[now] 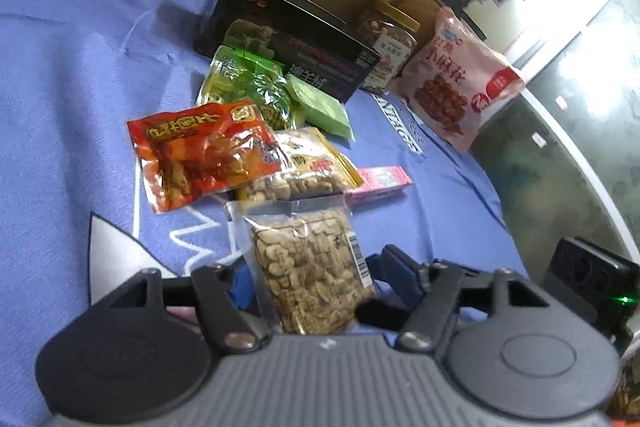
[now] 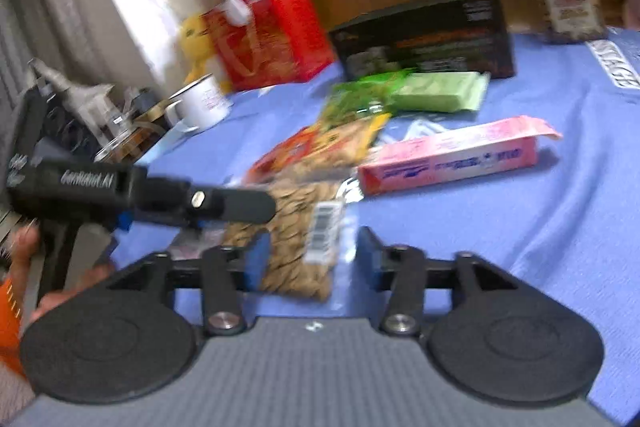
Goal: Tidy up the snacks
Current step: 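Grasp the clear peanut bag with barcode using the left tool, then drop the peanut bag into the black tin box with the left tool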
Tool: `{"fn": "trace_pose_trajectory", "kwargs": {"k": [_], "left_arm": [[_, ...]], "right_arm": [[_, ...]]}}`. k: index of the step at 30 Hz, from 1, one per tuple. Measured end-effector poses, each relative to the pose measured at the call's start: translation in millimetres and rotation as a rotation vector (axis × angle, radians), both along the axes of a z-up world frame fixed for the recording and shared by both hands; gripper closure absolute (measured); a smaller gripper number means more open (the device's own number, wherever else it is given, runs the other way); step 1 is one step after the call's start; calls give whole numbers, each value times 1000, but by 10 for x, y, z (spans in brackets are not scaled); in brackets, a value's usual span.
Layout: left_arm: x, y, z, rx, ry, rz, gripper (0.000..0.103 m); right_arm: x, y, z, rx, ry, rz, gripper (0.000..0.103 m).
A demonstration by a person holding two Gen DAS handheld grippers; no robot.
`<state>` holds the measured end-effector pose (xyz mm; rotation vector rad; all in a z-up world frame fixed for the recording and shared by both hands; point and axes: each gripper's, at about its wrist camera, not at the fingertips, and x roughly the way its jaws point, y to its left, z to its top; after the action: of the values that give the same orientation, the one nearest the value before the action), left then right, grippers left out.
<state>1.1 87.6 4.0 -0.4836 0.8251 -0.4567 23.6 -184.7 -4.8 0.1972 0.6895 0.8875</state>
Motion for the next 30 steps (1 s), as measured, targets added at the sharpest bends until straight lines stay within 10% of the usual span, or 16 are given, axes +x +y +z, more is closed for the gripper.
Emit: {"fn": "trace_pose_trajectory", "kwargs": {"k": [8,13,18,25,30], "left_arm": [[127,-99,120,42,-9,-8,57],[317,-162,628,54,-143,-69,57],[856,-206,1162,82,-292,-42,57],[2134,-276,1124,146,-253,31,17],[2468,-267,809,221,-185,92,17]], "right_arm": [[-226,339,3,-192,-230,104,53],[-3,310,198,-124,-220,33,78],[552,339,670,-57,-280,-47,79],[1609,643,1007,-132,-352,-142,61],[1674,271,869,-138,-285,-347,57]]}}
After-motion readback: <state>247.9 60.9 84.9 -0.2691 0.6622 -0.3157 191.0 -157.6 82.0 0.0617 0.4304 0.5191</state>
